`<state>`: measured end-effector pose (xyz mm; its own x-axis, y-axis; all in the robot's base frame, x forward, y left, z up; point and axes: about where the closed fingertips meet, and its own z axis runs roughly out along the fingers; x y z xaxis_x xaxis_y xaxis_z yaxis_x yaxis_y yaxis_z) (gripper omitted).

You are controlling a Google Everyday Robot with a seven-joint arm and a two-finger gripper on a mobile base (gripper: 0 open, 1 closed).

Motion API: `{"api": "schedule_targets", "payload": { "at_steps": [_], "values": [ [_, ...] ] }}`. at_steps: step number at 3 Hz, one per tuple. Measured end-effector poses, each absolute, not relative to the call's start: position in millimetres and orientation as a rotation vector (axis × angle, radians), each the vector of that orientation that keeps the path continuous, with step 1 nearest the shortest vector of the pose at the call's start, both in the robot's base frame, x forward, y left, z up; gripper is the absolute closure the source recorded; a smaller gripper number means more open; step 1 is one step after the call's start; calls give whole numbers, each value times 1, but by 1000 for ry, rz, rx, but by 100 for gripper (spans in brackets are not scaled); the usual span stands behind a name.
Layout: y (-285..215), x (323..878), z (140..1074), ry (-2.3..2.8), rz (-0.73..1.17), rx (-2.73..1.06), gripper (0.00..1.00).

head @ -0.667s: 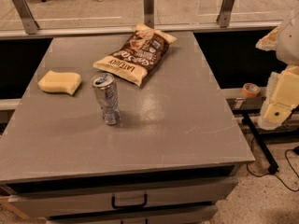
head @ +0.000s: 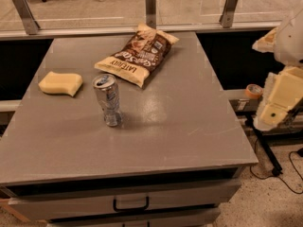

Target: Knock redbull can over

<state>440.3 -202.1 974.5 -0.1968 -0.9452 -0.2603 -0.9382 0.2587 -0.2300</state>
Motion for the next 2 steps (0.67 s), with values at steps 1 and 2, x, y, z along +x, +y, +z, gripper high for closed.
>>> {"api": "schedule_targets", "payload": {
  "at_steps": [1, 2],
  "values": [
    [-141, 459, 967, 1961, 190, -1753, 0],
    [-114, 454, 976, 1884, 283, -1751, 0]
  ]
}}
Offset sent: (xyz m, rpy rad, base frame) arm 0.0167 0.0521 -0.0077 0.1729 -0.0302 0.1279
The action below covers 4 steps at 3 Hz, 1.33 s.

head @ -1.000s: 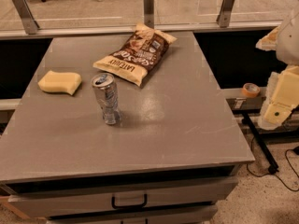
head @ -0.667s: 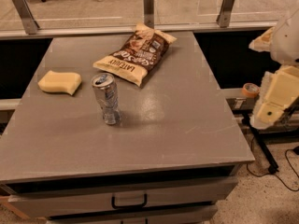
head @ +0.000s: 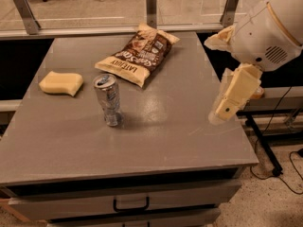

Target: Knock redbull can over

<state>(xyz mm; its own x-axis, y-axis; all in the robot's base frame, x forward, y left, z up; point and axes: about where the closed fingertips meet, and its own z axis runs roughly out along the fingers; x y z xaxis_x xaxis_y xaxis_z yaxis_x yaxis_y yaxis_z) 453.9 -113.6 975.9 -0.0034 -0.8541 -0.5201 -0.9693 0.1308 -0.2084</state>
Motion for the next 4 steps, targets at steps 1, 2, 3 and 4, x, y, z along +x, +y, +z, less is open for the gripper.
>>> {"api": "schedule_targets", "payload": {
  "at_steps": [1, 2, 3, 4],
  "values": [
    [-105, 451, 960, 1862, 356, -1739, 0],
    [-78, 445, 940, 1777, 498, -1707, 0],
    [-36, 440, 920, 1672, 650, -1669, 0],
    [7, 454, 903, 1584, 739, -1626, 0]
  ]
}}
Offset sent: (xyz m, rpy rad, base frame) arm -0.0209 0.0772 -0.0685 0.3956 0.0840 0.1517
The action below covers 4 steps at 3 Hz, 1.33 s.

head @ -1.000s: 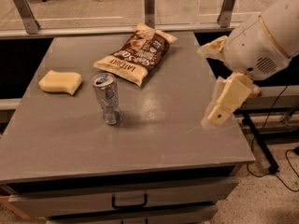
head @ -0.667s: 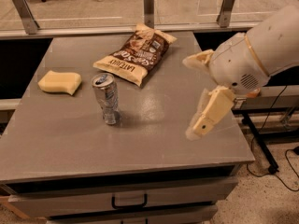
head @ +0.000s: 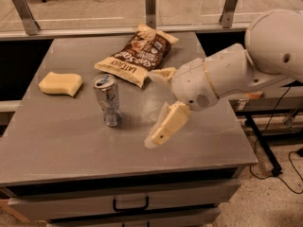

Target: Knock redbull can over

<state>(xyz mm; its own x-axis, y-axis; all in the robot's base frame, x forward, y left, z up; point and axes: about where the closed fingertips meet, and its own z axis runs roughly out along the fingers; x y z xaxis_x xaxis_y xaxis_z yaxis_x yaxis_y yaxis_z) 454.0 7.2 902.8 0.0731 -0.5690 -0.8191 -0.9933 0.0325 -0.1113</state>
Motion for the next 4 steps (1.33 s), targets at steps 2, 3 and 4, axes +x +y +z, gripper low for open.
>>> {"api": "schedule_targets", "payload": {
  "at_steps": [2, 3, 4],
  "values": [
    [57, 488, 886, 1521, 838, -1546, 18],
    [85, 496, 880, 1513, 901, -1556, 41],
    [114, 488, 877, 1485, 970, -1625, 65]
  ]
}}
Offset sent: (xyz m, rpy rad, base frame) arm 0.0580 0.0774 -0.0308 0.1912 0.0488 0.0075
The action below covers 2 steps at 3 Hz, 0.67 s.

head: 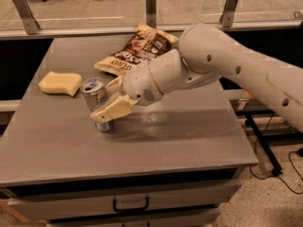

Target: Knock redbull can over

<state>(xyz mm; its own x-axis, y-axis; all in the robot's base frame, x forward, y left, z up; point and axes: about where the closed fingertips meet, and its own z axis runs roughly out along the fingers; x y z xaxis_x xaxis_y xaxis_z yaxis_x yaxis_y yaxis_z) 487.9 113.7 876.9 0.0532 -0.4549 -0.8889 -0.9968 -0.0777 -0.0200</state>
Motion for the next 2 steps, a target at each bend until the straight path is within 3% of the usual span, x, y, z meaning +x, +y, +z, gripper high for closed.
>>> {"api": "schedule_targets", "payload": {
  "at_steps": [1, 2],
  "values": [
    [113, 485, 890, 1471, 902, -1717, 87],
    [100, 484, 923, 1478, 677, -1870, 100]
  ]
}}
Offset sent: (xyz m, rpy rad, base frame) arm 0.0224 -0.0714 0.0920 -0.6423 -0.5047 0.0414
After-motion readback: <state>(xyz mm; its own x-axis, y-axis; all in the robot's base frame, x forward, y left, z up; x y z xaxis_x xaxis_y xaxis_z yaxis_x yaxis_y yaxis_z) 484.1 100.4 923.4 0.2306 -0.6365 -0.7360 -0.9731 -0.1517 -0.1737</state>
